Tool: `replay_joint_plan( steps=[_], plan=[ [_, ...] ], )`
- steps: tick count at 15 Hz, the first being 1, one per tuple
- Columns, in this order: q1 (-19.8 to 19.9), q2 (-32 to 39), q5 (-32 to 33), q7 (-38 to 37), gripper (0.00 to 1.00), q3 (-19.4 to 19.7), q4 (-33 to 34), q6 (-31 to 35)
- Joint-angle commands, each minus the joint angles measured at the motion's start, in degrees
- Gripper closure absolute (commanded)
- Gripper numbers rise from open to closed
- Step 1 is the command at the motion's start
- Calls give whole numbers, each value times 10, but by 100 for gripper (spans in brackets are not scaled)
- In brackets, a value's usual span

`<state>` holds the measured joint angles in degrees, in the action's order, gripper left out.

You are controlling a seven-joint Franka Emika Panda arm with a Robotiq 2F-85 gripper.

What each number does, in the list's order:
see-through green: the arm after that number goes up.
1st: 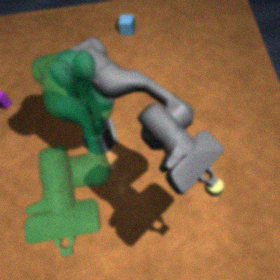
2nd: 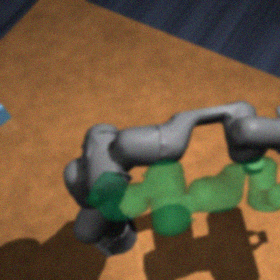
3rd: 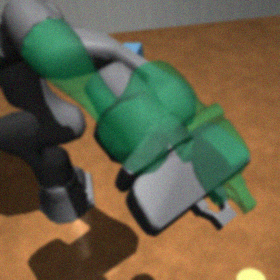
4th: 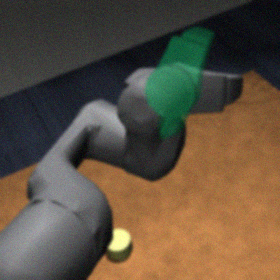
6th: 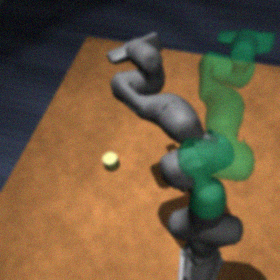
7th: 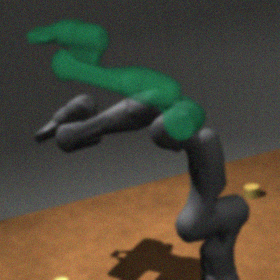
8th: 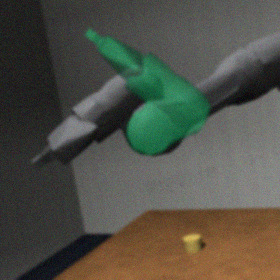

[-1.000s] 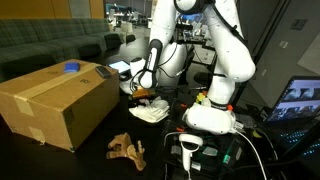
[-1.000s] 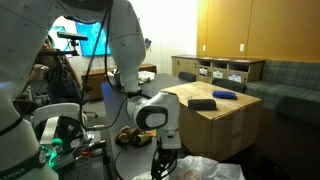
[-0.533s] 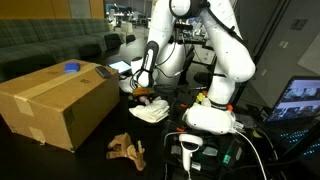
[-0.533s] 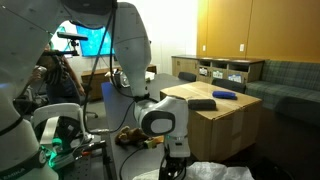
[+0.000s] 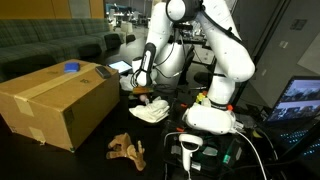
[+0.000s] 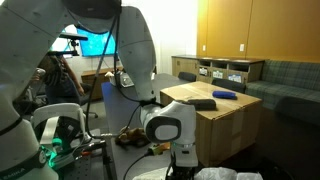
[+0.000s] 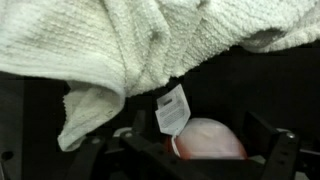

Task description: Retrieve the stuffed deer from the box and place it on the table. Lift the black object on the table and position it on top of the box. Take the plastic on the box and place it to the right of the table. Grab the red toy and the towel, then place them on the box. Lastly, pick up the blue object from the box and place it on the table.

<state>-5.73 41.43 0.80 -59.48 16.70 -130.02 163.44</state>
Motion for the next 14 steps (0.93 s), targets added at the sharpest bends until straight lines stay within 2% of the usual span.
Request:
replay_joint_plan(
  steps=[1,2,3,4,5,6,9,12,14],
  plan=[
    [13,24,-27,24,0,3,32,2],
    [16,30,-31,25,5,4,38,-1],
    [21,34,-37,25,20,3,46,-6],
    [25,38,-43,25,29,2,51,-8],
    [28,43,-47,26,30,2,57,-9],
    [31,45,-50,27,36,2,60,-10],
    [31,49,-58,27,62,5,66,-13],
    [22,42,-59,21,83,14,61,-14],
    [15,39,-59,14,86,20,60,-16]
  ],
)
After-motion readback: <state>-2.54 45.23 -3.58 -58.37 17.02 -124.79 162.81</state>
